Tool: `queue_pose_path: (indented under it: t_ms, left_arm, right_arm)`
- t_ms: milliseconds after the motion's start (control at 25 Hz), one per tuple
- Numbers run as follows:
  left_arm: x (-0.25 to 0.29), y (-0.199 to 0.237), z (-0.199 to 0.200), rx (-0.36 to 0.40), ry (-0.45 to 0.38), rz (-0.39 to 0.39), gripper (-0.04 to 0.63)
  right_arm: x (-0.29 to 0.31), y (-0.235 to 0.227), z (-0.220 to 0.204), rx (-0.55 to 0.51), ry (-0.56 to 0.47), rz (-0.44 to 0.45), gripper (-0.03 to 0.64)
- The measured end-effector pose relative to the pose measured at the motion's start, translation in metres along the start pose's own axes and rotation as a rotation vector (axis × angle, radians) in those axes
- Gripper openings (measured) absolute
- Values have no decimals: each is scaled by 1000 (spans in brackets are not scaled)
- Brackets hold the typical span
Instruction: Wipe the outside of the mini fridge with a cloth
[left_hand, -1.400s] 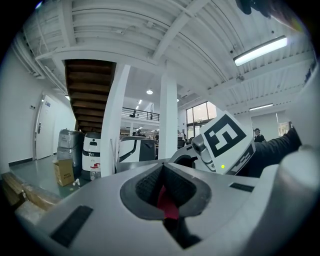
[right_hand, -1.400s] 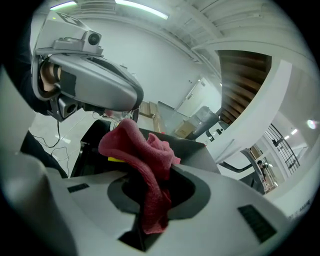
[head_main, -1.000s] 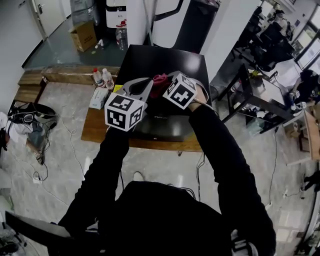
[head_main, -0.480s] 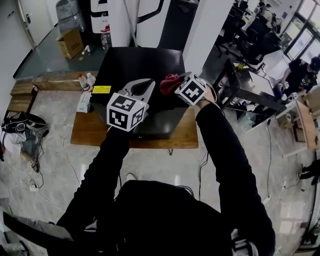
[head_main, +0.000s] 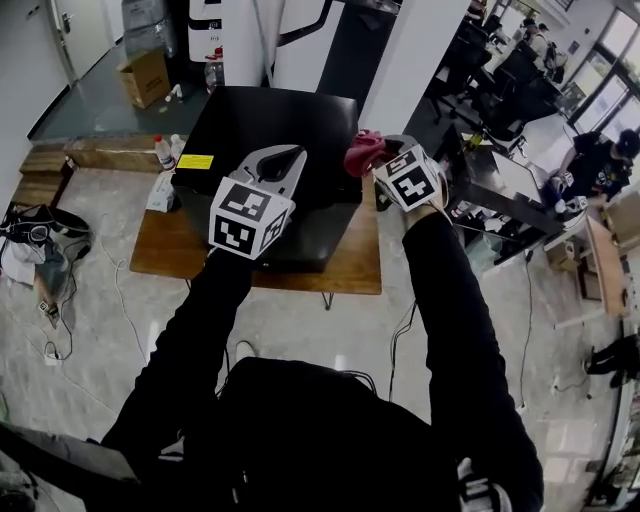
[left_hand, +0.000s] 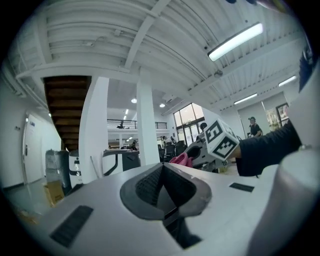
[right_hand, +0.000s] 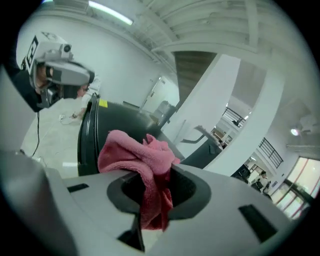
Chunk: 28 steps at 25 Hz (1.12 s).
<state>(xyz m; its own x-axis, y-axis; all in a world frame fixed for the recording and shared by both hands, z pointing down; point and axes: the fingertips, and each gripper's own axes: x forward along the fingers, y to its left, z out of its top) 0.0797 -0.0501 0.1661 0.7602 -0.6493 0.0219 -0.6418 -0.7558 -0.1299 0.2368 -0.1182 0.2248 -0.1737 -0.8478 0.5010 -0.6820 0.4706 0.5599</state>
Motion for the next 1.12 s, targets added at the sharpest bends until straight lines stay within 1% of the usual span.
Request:
queue_pose_path:
  t_ms: [80,120,280,400,520,640,760,840,960,1120]
  left_arm:
    - [-9,-6,6,54,-20,26,5]
    - [-13,-10,9,55,-36,30,6]
    - [-19,-34,13,-3,-95,33,6]
    - [-23,-51,9,-8,-118,43,5]
    - [-33,-61,-5,-18,-117,55,5]
    - [-44,-64,-15,-35,-133,60,5]
    - [-55,-64,-25,-56,-165,60,5]
    - [-56,-62,-39,-65,-168,53,5]
    - [-56,-58,-67,-78,-162,41,5]
    - [-56,-54,-107,-121,-141,5,5]
  right_arm:
    - [-25,0,14,55,-102,-23,89]
    - [-36,3,19,71,-145,-29,91]
    - [-73,21,26,71,-300,-51,91]
    - [-94,38,26,64,-399,-73,91]
    - [-102,63,22,48,-460,-80,91]
    - [-103,90,21,-7,-498,-111,91]
    - [-104,119,21,-114,-521,-192,91]
    - [-93,144,17,-191,-522,-215,91]
    - [-64,177,6,-278,-495,-229,91]
    - [-23,200,-8,-311,-435,-237,91]
